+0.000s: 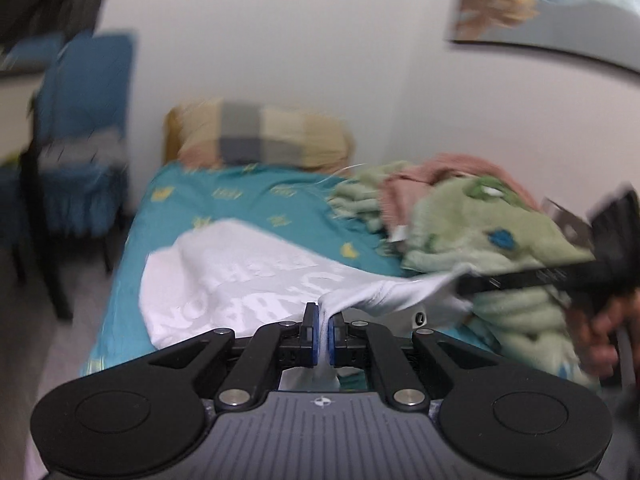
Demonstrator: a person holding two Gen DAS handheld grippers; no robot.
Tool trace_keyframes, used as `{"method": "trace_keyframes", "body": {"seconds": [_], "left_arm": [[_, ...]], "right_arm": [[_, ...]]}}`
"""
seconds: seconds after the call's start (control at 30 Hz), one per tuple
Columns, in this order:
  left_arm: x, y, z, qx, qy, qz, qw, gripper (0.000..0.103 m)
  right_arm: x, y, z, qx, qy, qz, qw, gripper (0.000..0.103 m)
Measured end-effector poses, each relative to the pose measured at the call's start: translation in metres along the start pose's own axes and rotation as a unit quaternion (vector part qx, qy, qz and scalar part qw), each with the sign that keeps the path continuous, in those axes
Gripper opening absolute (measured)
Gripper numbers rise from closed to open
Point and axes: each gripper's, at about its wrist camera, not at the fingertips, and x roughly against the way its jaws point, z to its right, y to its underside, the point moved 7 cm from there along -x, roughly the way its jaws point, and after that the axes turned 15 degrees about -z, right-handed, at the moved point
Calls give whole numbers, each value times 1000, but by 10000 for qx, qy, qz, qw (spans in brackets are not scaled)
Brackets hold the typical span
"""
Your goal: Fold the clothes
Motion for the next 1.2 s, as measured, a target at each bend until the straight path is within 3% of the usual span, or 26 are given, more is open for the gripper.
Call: {"method": "trace_keyframes", "body": {"seconds": [0.1, 0.23, 0.37, 0.47, 0.53, 0.6, 0.8, 0.9, 1.0, 1.2], "left_arm": [[-47, -10, -29, 392, -263, -456, 9978, 5], [-113, -16, -64, 806, -672, -1097, 9884, 6], [-155, -4, -78, 875, -921, -1478, 9808, 8], [-148, -10, -83, 975, -1032, -1350, 9806, 20], [-135, -18, -79, 834, -1291, -1066, 9824, 31], [-124, -26, -72, 661, -1463, -792, 9838, 32], [-101, -27, -43, 112, -1617, -601, 9849, 32], [-100, -18, -30, -207, -1554, -771, 9846, 32], [-101, -6, -21, -447, -1514, -945, 9829, 32], [-97, -3, -12, -553, -1356, -837, 9857, 32]], "right_arm": [[-12, -5, 5, -2, -62, -200, 9998, 11], [-74, -14, 34, -539, 71, -635, 9965, 12], [-113, -13, 57, -981, 130, -803, 9918, 14], [-127, -10, 65, -1083, 283, -867, 9899, 26], [-123, -12, 65, -1026, 445, -715, 9911, 44], [-113, -17, 62, -983, 480, -438, 9930, 53], [-75, -23, 44, -818, 727, 304, 9935, 57], [-82, -13, 42, -489, 1063, -302, 9927, 57], [-87, 6, 48, -714, 938, -824, 9896, 57], [-51, 12, 40, -929, 644, -306, 9931, 59]]}}
